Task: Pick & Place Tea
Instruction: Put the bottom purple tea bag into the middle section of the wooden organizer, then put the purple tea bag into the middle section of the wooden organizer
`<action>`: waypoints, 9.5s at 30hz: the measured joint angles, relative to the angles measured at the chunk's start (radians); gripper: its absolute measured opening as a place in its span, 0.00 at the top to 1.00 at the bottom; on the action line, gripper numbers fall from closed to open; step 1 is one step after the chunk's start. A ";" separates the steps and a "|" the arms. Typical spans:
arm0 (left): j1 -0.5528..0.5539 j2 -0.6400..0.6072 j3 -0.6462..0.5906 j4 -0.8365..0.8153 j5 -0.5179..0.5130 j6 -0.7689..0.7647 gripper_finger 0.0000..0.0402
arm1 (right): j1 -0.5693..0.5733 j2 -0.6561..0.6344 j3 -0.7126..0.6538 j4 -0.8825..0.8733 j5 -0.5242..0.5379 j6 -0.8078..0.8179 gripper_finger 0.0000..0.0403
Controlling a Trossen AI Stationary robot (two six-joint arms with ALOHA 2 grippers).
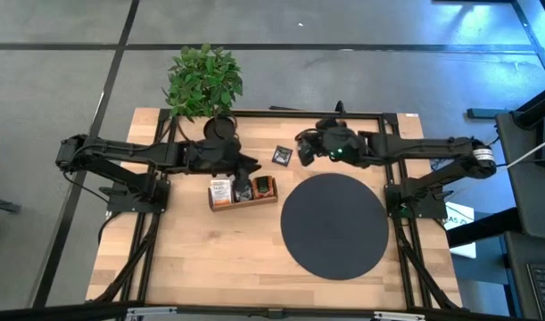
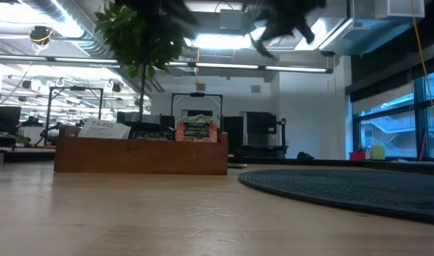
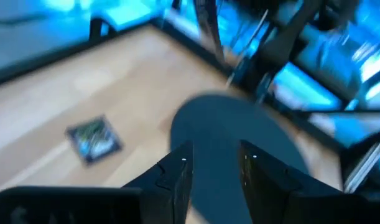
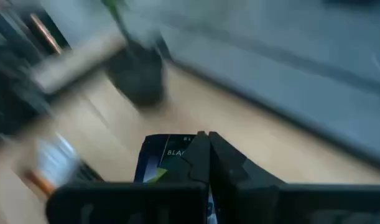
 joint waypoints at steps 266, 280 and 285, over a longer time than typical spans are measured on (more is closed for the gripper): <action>-0.121 -0.275 0.000 -0.238 0.194 0.332 0.70 | -0.010 0.752 0.242 0.395 -0.773 -0.653 0.75; -0.121 -0.275 0.000 -0.238 0.180 0.331 0.70 | -0.019 0.558 0.242 0.342 -0.717 -0.679 0.64; -0.121 -0.274 0.000 -0.237 0.111 0.321 0.70 | -0.086 0.469 0.282 0.119 -0.730 -0.572 0.65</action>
